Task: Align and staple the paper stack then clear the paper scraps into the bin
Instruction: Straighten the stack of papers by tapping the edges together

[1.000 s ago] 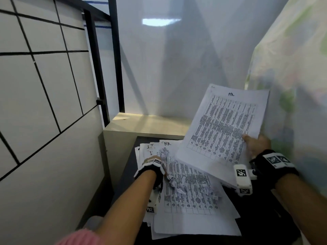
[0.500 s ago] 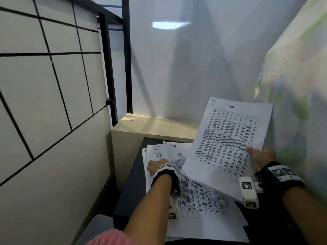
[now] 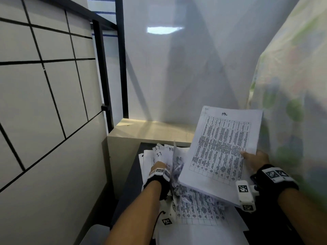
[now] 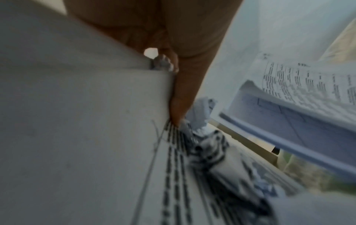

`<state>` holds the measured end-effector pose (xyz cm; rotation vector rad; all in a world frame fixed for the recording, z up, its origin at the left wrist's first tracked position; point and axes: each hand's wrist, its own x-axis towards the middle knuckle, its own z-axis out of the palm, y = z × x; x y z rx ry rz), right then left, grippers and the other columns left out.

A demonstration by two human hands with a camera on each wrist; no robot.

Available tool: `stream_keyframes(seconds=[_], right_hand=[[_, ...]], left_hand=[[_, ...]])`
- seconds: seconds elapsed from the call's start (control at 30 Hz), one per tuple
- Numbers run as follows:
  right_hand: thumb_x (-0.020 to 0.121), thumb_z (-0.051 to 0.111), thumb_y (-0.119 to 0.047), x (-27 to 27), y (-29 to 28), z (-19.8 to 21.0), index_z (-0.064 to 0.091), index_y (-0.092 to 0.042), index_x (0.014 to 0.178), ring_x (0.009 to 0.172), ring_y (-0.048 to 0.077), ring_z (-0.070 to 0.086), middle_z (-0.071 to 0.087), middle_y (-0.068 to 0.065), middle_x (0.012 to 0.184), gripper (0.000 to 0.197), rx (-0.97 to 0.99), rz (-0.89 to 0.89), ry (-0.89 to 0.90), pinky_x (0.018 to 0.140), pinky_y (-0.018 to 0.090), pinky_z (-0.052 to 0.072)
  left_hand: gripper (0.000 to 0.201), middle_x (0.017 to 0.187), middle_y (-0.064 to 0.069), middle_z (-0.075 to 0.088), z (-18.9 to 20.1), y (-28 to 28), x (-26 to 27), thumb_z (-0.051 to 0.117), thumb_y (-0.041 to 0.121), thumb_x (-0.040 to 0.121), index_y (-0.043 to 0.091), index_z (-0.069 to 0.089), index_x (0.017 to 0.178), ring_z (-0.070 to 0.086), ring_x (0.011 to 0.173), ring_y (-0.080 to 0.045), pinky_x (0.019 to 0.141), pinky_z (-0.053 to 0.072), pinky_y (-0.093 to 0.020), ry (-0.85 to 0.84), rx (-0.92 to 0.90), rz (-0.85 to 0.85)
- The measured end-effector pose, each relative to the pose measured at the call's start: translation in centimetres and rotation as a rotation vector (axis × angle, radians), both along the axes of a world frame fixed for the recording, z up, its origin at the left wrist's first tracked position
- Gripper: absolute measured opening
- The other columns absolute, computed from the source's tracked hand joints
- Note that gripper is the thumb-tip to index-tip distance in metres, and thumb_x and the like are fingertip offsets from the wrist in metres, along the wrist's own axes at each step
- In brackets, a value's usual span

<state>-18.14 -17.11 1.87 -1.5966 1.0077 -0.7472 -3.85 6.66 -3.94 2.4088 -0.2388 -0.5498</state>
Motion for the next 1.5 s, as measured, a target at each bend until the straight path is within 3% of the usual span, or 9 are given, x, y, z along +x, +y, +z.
stream_keyframes(seconds=[0.07, 0.2, 0.43, 0.93, 1.03, 1.17, 1.27, 1.43, 1.5], right_hand=[[0.088, 0.061, -0.009, 0.2, 0.0, 0.0, 0.061, 0.006, 0.117, 0.104, 0.039, 0.063, 0.064, 0.026, 0.116, 0.033, -0.003, -0.005, -0.005, 0.096, 0.046, 0.049], [0.087, 0.061, -0.010, 0.9, -0.2, 0.0, 0.062, 0.005, 0.115, 0.097, 0.034, 0.064, 0.066, 0.023, 0.111, 0.031, 0.014, 0.007, -0.047, 0.095, 0.046, 0.050], [0.074, 0.072, -0.019, 2.8, -3.7, -2.0, 0.062, 0.004, 0.114, 0.104, 0.036, 0.064, 0.066, 0.020, 0.116, 0.047, 0.142, 0.139, -0.120, 0.098, 0.055, 0.047], [0.087, 0.064, -0.013, 4.5, 0.1, 2.7, 0.056, 0.003, 0.125, 0.119, 0.039, 0.054, 0.058, 0.021, 0.127, 0.042, 0.388, 0.300, -0.396, 0.103, 0.058, 0.039], [0.081, 0.070, -0.023, 4.9, 0.3, 3.7, 0.059, -0.005, 0.123, 0.120, 0.036, 0.054, 0.059, 0.017, 0.129, 0.048, 0.345, 0.322, -0.468, 0.105, 0.056, 0.039], [0.062, 0.084, -0.036, 4.8, 0.4, 5.0, 0.058, -0.008, 0.126, 0.119, 0.032, 0.056, 0.060, 0.014, 0.128, 0.074, 0.351, 0.388, -0.519, 0.102, 0.051, 0.043], [0.048, 0.090, -0.039, 5.1, 0.3, 5.4, 0.063, -0.010, 0.119, 0.118, 0.032, 0.058, 0.063, 0.014, 0.126, 0.082, 0.353, 0.476, -0.520, 0.102, 0.050, 0.043], [0.074, 0.078, -0.025, 5.8, 1.3, 6.3, 0.069, -0.010, 0.093, 0.112, 0.034, 0.062, 0.068, 0.017, 0.115, 0.026, 0.235, 0.317, -0.492, 0.101, 0.053, 0.045], [0.072, 0.079, -0.028, 6.0, 1.9, 6.9, 0.070, -0.002, 0.091, 0.102, 0.031, 0.065, 0.070, 0.019, 0.110, 0.034, 0.139, 0.224, -0.475, 0.099, 0.054, 0.047]], left_hand=[[0.004, 0.081, -0.007, 0.058, 0.8, 0.4, 0.1, 0.066, 0.013, 0.082, 0.011, 0.064, 0.079, 0.057, 0.074, -0.018, 0.071, 0.044, -0.022, 0.004, -0.020, -0.064], [0.040, 0.057, 0.005, 0.042, 1.2, 0.3, 1.1, 0.071, 0.003, 0.073, 0.020, 0.044, 0.049, 0.044, 0.057, -0.013, 0.059, 0.037, -0.019, -0.042, -0.216, -0.025], [0.021, 0.081, -0.007, 0.052, 3.7, 0.4, 1.8, 0.076, -0.002, 0.070, 0.011, 0.061, 0.078, 0.045, 0.083, -0.017, 0.060, 0.035, -0.019, -0.159, -0.496, -0.066], [0.039, 0.069, -0.013, 0.058, 10.0, 1.0, 2.1, 0.079, -0.009, 0.056, 0.016, 0.049, 0.061, 0.049, 0.067, -0.021, 0.067, 0.044, -0.035, -0.153, -0.935, -0.157], [0.038, 0.050, 0.007, 0.063, 11.3, 1.0, 2.3, 0.075, -0.015, 0.062, 0.015, 0.052, 0.062, 0.053, 0.049, -0.015, 0.059, 0.049, -0.025, -0.164, -0.965, -0.167], [0.038, 0.061, -0.003, 0.057, 12.7, 1.3, 2.5, 0.073, -0.014, 0.067, 0.015, 0.049, 0.065, 0.049, 0.047, -0.010, 0.051, 0.045, -0.019, -0.218, -0.946, -0.198], [0.037, 0.050, 0.011, 0.060, 13.4, 1.4, 2.7, 0.072, -0.014, 0.069, 0.016, 0.050, 0.064, 0.051, 0.044, -0.002, 0.049, 0.046, -0.015, -0.275, -0.911, -0.228], [0.036, 0.098, -0.008, 0.066, 14.2, 0.8, 1.6, 0.065, -0.014, 0.077, 0.001, 0.065, 0.110, 0.059, 0.094, -0.018, 0.086, 0.051, -0.033, -0.438, -0.808, -0.267], [0.044, 0.107, -0.007, 0.063, 14.5, 0.6, 0.9, 0.064, -0.013, 0.079, -0.002, 0.059, 0.121, 0.059, 0.101, -0.016, 0.092, 0.049, -0.031, -0.488, -0.779, -0.282]])
